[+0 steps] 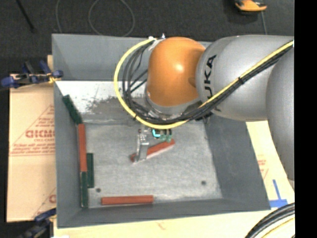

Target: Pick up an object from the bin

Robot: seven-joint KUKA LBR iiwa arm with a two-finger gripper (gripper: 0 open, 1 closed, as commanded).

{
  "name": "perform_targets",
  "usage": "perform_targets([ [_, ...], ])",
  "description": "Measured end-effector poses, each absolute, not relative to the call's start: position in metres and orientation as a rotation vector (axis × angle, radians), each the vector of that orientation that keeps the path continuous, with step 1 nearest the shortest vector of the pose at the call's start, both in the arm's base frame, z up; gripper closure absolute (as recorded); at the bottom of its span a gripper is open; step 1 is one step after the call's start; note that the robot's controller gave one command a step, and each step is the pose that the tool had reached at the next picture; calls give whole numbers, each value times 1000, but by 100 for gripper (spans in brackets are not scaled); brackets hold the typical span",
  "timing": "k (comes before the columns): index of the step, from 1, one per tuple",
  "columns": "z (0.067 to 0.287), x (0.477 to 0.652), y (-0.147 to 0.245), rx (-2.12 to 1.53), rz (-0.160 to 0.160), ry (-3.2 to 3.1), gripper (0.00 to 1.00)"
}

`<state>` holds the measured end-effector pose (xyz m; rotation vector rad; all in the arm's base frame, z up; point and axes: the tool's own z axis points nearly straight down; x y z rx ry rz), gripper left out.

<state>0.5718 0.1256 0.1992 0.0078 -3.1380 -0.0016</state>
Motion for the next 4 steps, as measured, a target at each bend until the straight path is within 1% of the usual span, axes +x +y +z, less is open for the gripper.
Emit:
perform_targets([
  [1,83,608,60,-153,2,-3135,0],
  [2,88,609,63,-153,-3,-3142,100],
  [3,88,609,63,-155,-4,-3142,0],
  [4,179,656,44,305,4,-3138,0],
])
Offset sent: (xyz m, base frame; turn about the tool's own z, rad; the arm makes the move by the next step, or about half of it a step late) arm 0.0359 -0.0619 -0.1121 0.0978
